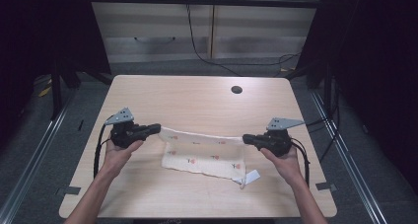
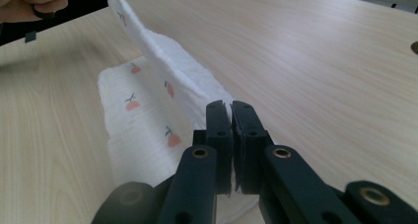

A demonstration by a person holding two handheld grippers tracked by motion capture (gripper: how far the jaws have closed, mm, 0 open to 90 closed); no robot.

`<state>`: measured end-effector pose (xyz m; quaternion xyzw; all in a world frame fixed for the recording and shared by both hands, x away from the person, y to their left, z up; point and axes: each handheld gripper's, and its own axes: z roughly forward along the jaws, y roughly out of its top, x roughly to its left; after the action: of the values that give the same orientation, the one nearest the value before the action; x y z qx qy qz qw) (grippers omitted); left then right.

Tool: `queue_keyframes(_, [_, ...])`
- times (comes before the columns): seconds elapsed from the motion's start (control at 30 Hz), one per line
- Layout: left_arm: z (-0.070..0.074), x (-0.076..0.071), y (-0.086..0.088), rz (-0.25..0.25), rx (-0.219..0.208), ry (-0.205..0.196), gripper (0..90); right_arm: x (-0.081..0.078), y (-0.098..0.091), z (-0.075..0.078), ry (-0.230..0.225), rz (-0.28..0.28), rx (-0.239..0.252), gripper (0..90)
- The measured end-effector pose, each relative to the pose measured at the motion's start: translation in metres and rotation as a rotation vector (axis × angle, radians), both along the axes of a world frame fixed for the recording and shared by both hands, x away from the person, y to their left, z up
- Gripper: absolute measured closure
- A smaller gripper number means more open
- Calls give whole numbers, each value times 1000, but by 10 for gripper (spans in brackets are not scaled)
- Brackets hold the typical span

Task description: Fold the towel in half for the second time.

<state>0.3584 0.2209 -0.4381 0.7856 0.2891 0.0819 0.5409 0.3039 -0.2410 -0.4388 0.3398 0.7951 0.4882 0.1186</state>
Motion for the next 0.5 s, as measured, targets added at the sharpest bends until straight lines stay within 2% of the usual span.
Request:
queue_keyframes(0.07, [-1,-4,-1,-4,18,-2,880,-5,1,-3,4,9,-1,871])
queue_keyframes(0.17, [-3,-12,-2,-40,29,11,879,-12,3,-4,24,17,-22,870])
queue_keyframes(0.27, [-3,-20,-4,-62,59,2,879,-18,4,-6,39,31,-48,869])
queue_keyframes(0.37, [-7,-23,-4,-65,77,5,879,-23,5,-9,47,39,-48,869])
queue_keyframes(0.4, [-11,-24,-3,-64,96,11,879,-25,5,-10,49,34,-51,869])
queue_keyframes(0.5, [-20,-24,2,-57,102,38,879,-34,5,-14,63,46,-50,869])
